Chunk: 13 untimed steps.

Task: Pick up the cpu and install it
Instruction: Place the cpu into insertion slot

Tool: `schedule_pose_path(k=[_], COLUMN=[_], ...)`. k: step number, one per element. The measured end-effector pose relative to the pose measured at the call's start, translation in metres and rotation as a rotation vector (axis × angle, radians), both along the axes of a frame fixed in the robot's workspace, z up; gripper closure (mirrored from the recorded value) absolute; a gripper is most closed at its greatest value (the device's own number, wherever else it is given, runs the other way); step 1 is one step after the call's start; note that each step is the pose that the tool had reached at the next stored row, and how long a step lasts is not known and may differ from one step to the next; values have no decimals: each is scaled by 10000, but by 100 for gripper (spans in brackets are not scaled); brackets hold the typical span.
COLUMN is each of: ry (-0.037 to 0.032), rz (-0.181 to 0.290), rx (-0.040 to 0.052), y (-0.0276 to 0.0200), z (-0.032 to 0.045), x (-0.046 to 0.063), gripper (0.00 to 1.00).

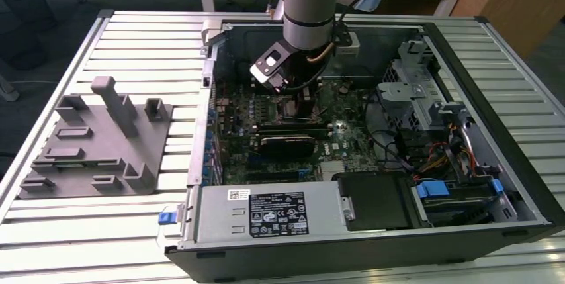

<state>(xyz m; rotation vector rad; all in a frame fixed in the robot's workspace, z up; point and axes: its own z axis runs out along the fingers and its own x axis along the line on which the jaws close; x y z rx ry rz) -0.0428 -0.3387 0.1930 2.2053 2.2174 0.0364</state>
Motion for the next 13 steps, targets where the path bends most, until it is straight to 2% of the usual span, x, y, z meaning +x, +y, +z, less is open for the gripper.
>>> schedule_pose_path(k=[13], ry=[-1], rz=[19], rx=[1], y=[0], z=[17], x=[0], gripper=[38])
